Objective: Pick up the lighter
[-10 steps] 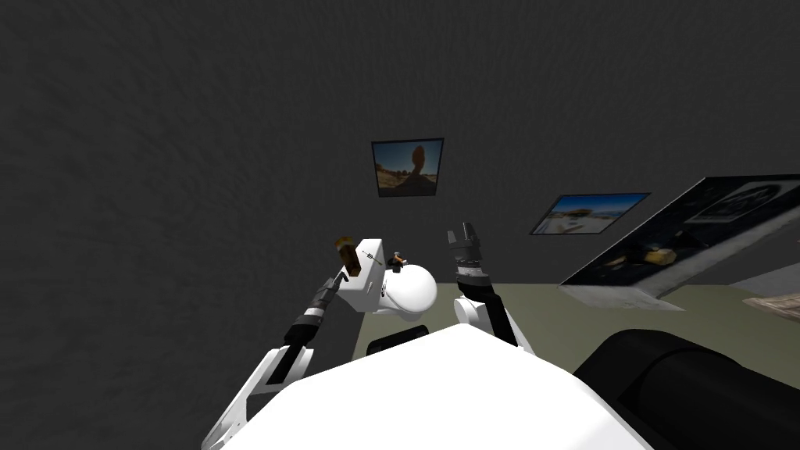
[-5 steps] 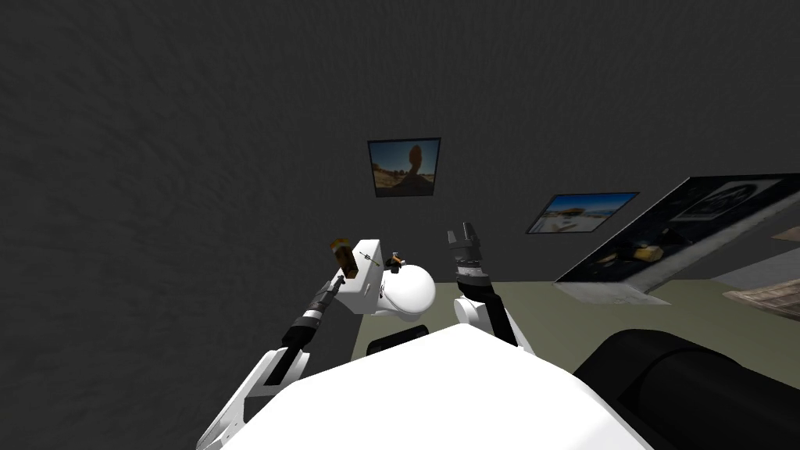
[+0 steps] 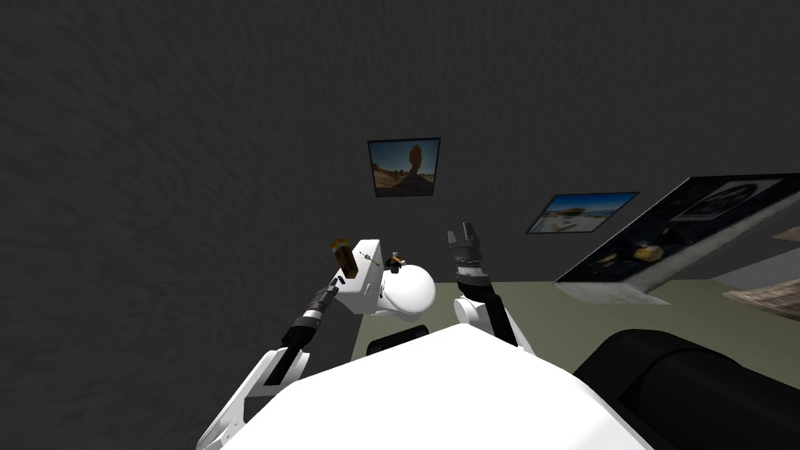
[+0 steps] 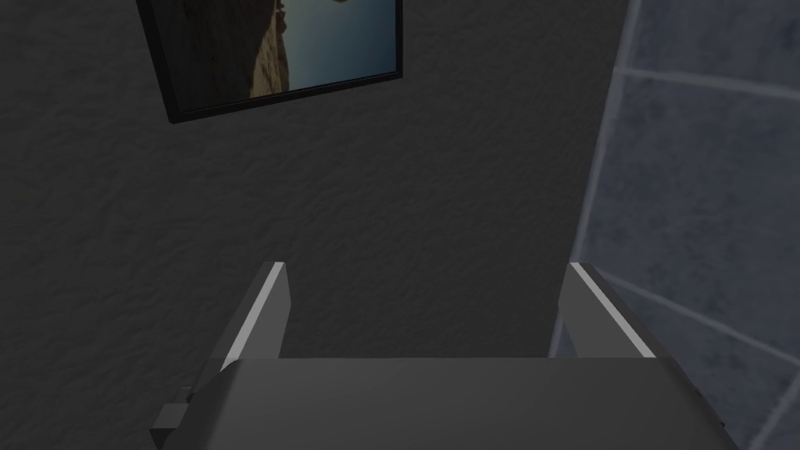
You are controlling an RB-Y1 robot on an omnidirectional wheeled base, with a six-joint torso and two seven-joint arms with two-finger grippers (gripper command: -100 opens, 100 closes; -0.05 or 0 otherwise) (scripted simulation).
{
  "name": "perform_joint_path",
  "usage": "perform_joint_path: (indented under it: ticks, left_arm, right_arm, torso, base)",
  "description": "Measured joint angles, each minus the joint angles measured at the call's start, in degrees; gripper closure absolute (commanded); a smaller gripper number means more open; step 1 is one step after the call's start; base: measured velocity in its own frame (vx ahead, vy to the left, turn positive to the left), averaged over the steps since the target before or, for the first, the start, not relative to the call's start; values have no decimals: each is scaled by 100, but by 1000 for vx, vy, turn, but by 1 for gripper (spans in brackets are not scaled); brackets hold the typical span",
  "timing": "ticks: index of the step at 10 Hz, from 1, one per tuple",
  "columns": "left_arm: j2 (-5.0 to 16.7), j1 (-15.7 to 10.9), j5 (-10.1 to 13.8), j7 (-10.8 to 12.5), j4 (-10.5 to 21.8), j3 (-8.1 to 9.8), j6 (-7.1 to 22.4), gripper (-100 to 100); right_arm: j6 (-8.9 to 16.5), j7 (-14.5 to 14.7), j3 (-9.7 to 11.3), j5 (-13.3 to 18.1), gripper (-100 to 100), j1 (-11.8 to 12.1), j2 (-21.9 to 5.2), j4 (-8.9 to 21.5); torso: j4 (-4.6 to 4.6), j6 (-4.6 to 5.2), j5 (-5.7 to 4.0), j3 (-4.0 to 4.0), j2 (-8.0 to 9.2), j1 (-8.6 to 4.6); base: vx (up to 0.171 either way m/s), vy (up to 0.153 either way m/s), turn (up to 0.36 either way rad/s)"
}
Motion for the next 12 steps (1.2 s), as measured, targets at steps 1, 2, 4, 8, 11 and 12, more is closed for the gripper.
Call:
perform_joint_path:
  ticks: [1, 2, 4, 8, 11, 12]
  left_arm:
    - [0, 0, 0, 0, 0, 0, 0, 0]
    - [0, 0, 0, 0, 0, 0, 0, -100]
    - [-38, 12, -116, -180, 18, 23, -59, -100]
    - [-122, 29, -345, -571, 87, 75, -203, -100]
    - [-186, 47, -526, -873, 127, 111, -305, -100]
    - [-213, 53, -587, -975, 141, 123, -338, -100]
  right_arm:
    - [0, 0, 0, 0, 0, 0, 0, 0]
    - [0, 0, 0, 0, 0, 0, 0, 0]
    - [0, 0, 0, 0, 0, 0, 0, 0]
    - [0, 0, 0, 0, 0, 0, 0, 0]
    - [0, 0, 0, 0, 0, 0, 0, 0]
    - [0, 0, 0, 0, 0, 0, 0, 0]
  torso:
    - [0, 0, 0, 0, 0, 0]
    - [0, 0, 0, 0, 0, 0]
    - [-2, 0, -1, -6, -11, -3]
    - [-3, 0, 0, -7, -12, -3]
    - [-3, 0, 0, -7, -12, -2]
    - [-3, 0, -1, -7, -12, -3]
  base:
    - [0, 0, 0]
    - [19, -8, 35]
    - [38, -6, 28]
    - [33, -5, 27]
    - [31, -6, 27]
    - [33, -8, 29]
